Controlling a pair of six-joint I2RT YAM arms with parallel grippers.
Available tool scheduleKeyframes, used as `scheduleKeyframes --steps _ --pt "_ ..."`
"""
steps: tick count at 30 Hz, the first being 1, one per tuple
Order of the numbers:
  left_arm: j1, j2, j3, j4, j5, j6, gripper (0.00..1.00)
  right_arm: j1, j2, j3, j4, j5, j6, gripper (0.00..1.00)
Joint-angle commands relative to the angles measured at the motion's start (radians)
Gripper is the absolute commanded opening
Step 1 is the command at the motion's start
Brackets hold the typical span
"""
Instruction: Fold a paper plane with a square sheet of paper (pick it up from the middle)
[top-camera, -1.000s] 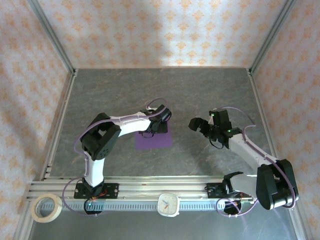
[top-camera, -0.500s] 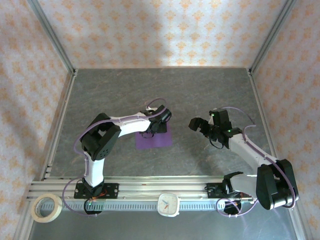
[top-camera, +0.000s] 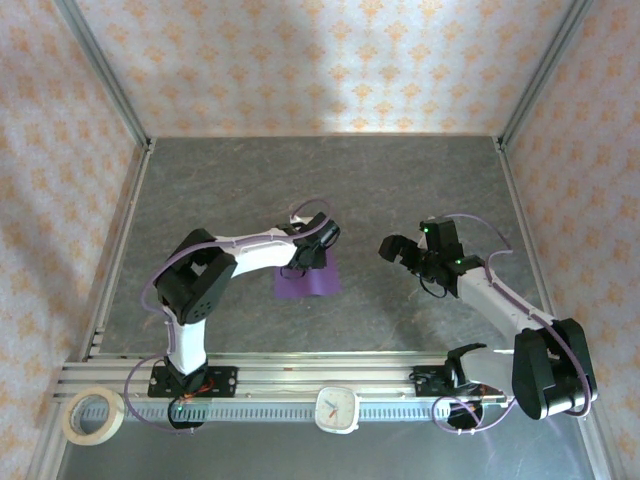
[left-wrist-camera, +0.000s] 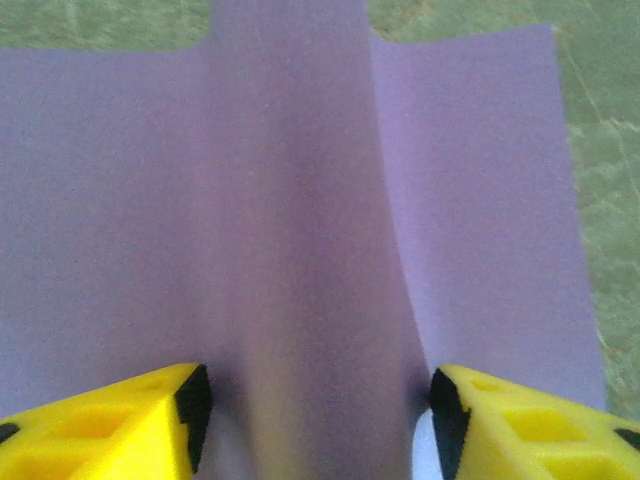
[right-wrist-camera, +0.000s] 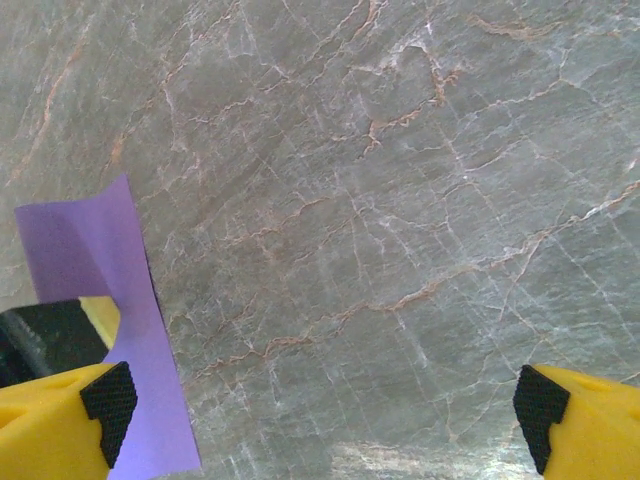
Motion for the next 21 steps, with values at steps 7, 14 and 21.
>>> scheduleKeyframes --steps 7,14,21 --pt "-0.007 -0.148 -0.016 0.075 0.077 0.03 0.43 0.003 -0.024 0.035 -0.068 0.104 -0.004 1.0" --pt "0.006 -0.188 -0.006 0.145 0.21 0.035 0.39 0.003 -0.057 0.043 -0.022 0.085 0.098 1.0" --pt "0.058 -0.16 -0.004 0.3 0.457 0.006 0.39 0.003 -0.131 -0.014 0.121 0.071 0.224 1.0"
